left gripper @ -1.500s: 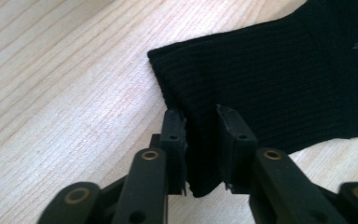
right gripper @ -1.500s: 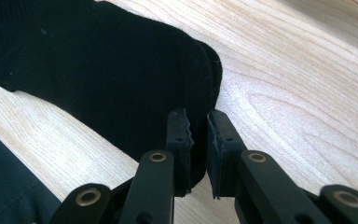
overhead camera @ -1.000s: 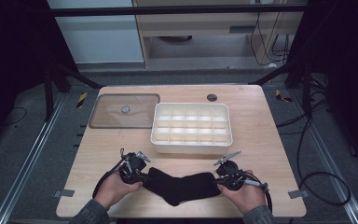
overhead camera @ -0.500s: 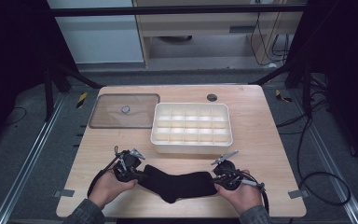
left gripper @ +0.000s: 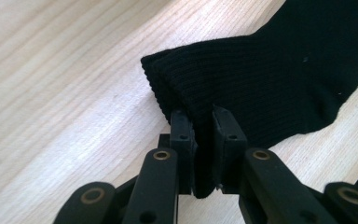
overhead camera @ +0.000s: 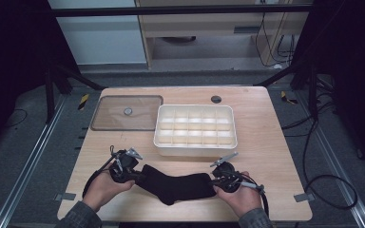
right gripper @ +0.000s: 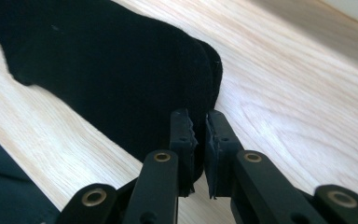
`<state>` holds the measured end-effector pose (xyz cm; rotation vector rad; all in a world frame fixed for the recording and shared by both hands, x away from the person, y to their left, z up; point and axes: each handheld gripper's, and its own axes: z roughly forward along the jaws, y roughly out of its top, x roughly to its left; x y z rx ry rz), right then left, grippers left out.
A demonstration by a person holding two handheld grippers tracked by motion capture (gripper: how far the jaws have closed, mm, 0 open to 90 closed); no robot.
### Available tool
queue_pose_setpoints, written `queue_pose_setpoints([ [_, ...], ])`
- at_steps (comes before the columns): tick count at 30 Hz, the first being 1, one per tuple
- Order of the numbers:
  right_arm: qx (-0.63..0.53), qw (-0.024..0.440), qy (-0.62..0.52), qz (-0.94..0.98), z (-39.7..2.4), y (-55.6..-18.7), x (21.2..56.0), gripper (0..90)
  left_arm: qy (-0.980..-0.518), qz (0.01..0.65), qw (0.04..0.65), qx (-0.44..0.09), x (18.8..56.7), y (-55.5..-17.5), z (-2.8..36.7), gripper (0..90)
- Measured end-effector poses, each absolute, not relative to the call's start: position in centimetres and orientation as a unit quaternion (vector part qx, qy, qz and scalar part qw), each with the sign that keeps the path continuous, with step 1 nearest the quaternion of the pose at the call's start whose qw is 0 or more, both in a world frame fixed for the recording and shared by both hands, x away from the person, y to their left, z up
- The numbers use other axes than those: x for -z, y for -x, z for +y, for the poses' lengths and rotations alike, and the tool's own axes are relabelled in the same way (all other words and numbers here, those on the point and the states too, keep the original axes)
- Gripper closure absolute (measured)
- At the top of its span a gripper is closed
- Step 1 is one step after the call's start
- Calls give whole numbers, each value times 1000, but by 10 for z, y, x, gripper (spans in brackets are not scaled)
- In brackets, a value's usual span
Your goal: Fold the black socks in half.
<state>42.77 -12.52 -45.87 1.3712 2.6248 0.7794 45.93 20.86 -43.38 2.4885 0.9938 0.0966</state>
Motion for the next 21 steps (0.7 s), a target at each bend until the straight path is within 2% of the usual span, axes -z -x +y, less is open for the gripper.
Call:
queue_pose_setpoints([
  [12,-262,37,-431,863,-99,-430,458,831,-900,361,240,-39,416,-460,224,796],
  [21,-273,29,-436,857,-94,-431,462,831,-906,341,248,-40,399,-460,213,795],
])
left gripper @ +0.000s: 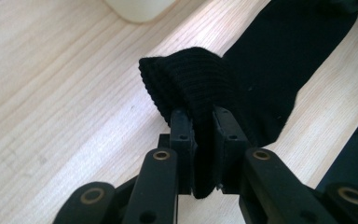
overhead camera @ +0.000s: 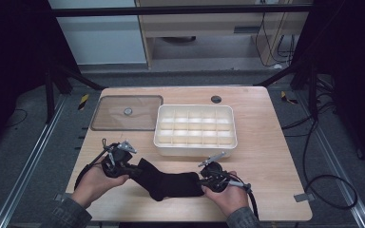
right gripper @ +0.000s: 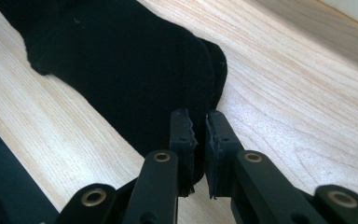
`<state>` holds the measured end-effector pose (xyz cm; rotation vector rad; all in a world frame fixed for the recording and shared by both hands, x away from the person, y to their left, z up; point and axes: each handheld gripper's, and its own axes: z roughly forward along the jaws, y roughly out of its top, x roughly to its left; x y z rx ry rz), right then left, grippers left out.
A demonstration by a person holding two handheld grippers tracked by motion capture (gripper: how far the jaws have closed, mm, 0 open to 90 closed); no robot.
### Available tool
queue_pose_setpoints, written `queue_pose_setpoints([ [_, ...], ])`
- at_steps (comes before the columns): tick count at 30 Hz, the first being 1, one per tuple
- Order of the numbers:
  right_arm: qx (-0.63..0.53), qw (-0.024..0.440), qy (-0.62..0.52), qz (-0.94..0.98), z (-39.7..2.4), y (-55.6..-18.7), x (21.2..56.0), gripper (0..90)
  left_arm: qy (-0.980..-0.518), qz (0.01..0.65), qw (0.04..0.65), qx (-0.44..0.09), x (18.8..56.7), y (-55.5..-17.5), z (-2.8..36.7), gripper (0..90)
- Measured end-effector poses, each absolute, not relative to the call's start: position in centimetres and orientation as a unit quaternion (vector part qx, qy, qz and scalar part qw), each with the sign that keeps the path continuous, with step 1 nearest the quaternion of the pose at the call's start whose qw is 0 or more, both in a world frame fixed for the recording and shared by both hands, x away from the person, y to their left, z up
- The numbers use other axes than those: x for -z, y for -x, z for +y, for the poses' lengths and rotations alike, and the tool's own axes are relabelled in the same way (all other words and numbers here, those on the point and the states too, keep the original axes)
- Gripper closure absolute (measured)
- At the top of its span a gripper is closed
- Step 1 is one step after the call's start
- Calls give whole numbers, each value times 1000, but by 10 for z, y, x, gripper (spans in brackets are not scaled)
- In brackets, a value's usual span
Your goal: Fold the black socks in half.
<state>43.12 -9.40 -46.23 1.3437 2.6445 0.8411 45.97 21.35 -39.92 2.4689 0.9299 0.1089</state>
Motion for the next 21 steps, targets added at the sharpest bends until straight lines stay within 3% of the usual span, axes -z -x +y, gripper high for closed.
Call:
queue_pose_setpoints([
  [21,-282,24,-434,855,-95,-431,459,828,-925,293,242,-16,401,-455,148,794],
])
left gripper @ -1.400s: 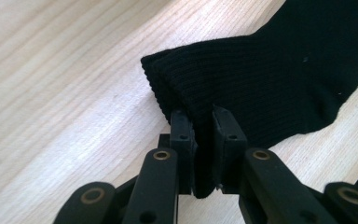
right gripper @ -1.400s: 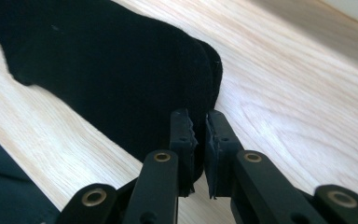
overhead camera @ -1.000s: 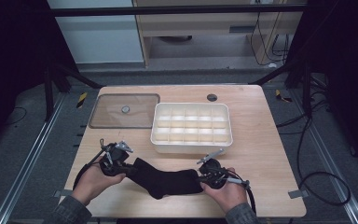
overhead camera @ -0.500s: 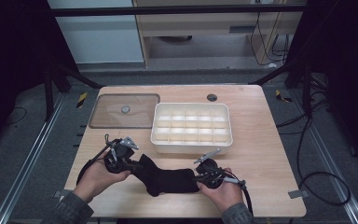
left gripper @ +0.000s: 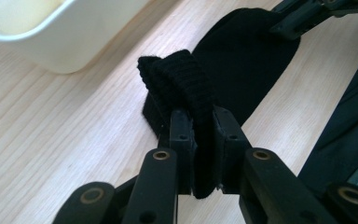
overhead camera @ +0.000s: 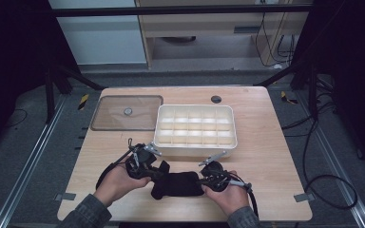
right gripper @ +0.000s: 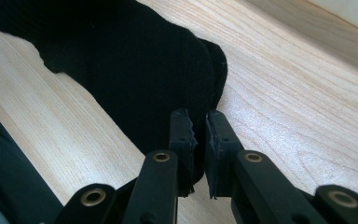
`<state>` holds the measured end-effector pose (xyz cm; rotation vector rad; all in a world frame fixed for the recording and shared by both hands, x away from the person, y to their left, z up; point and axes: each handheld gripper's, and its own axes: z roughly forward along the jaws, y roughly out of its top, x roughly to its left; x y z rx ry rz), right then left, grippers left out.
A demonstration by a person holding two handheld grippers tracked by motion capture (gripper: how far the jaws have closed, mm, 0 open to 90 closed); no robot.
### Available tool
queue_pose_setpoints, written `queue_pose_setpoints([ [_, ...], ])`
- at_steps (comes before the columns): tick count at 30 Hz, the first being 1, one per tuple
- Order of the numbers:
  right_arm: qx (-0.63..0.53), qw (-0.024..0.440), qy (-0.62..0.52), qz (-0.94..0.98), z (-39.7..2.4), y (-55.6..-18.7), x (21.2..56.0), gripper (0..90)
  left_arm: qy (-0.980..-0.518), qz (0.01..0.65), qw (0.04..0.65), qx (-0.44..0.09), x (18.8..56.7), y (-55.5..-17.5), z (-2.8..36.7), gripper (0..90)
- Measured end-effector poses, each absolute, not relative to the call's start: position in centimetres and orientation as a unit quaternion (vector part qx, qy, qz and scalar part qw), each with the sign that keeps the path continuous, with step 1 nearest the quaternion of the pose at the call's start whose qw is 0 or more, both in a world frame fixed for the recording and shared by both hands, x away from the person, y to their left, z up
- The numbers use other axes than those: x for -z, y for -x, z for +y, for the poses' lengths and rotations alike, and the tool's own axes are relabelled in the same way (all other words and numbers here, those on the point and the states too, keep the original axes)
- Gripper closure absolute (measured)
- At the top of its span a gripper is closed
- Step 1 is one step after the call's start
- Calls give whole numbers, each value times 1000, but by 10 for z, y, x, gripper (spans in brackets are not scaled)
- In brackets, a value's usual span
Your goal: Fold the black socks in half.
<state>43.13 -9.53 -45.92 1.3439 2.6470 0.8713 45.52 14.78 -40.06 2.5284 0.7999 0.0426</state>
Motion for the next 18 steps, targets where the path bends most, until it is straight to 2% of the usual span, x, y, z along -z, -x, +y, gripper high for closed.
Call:
queue_pose_setpoints([
  [18,-285,20,-438,852,-96,-430,463,824,-935,266,236,9,421,-448,106,791],
])
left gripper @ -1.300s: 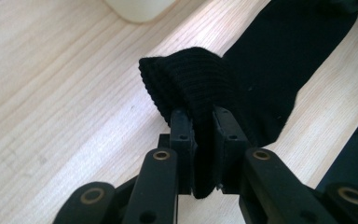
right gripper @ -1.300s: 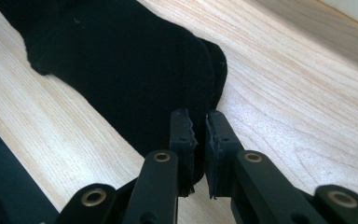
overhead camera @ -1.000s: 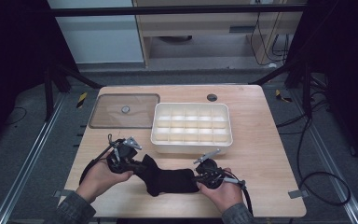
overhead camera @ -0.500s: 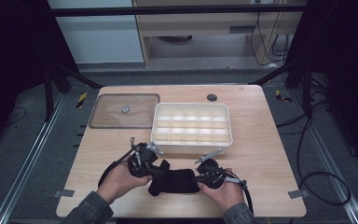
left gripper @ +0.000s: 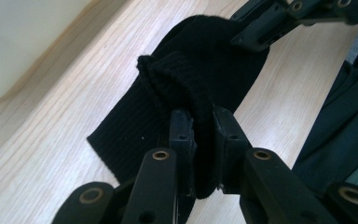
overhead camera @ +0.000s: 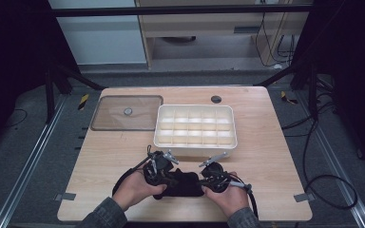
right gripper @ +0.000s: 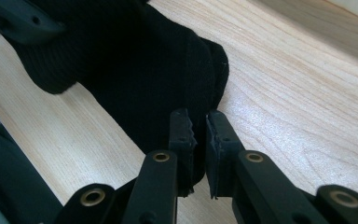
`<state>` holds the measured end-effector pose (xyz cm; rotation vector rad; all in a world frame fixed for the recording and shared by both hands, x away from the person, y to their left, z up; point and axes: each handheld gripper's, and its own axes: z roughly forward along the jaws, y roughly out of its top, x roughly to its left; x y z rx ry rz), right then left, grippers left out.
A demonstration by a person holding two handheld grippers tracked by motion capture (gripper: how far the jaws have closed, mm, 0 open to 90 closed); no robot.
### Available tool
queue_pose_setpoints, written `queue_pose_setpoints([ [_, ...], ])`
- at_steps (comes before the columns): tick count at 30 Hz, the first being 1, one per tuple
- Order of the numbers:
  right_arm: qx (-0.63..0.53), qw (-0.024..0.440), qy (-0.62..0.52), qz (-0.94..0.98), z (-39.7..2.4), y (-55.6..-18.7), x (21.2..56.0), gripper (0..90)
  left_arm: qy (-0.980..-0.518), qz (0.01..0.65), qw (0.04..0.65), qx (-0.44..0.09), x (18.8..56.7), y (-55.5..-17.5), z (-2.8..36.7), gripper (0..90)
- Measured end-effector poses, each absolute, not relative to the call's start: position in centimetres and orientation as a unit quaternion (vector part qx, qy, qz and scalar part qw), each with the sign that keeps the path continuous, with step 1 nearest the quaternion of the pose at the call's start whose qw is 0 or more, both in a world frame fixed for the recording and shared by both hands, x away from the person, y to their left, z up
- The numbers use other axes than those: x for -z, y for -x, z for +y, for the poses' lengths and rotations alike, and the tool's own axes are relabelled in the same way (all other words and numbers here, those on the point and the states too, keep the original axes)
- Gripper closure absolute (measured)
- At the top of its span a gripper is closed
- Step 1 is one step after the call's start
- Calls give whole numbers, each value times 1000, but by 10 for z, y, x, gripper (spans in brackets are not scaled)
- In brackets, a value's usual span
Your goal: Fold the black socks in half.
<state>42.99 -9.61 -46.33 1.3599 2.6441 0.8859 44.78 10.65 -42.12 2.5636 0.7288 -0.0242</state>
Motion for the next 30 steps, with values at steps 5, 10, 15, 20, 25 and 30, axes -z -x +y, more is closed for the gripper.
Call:
queue_pose_setpoints([
  [5,-288,18,-436,852,-97,-430,464,823,-934,264,241,7,425,-449,100,787],
  [10,-289,18,-437,851,-97,-430,465,823,-933,266,241,13,431,-449,96,787],
  [15,-291,18,-439,850,-99,-430,467,821,-933,267,239,20,436,-450,93,787],
  [20,-289,16,-444,848,-100,-430,469,820,-933,269,238,17,439,-449,90,782],
  [25,-294,13,-442,847,-101,-430,469,813,-933,267,241,14,441,-449,84,776],
  [30,-293,14,-446,846,-102,-430,470,797,-924,282,257,13,444,-450,83,748],
])
